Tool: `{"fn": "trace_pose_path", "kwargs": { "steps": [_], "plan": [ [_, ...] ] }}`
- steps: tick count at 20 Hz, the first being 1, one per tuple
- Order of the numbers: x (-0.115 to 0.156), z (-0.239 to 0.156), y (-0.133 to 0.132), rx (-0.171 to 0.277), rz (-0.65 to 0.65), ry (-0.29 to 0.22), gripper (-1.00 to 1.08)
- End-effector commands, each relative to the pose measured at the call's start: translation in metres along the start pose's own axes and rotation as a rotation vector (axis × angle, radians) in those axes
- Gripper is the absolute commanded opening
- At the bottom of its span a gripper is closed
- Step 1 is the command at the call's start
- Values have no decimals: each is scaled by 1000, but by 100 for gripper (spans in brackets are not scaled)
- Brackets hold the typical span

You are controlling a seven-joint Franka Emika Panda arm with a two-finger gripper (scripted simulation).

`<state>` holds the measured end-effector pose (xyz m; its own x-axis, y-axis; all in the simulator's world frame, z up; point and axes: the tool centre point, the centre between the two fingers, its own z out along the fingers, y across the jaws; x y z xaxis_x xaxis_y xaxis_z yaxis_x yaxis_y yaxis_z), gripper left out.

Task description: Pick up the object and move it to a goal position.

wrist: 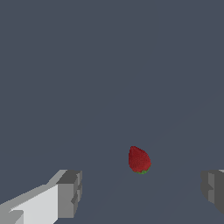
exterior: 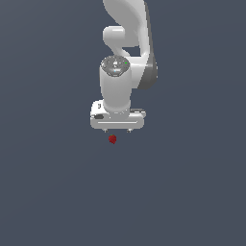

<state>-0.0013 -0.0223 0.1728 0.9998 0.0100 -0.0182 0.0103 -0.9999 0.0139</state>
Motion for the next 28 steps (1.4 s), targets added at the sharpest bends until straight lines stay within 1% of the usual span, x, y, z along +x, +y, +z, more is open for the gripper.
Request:
{"fn": "trace_pose_path", "kwargs": {
  "steps": [1, 7, 12, 17, 23, 28],
  "plan": [
    [2, -4, 3, -3, -7, 6, 100],
    [1, -2, 3, -2, -4, 5, 100],
    [-3, 10, 6, 1, 18, 7, 100],
    [-12, 33, 12, 7, 65, 9, 100],
    [-31, 70, 24, 14, 147, 13, 100],
    [-44, 91, 30, 16, 197, 15, 100]
  ]
}}
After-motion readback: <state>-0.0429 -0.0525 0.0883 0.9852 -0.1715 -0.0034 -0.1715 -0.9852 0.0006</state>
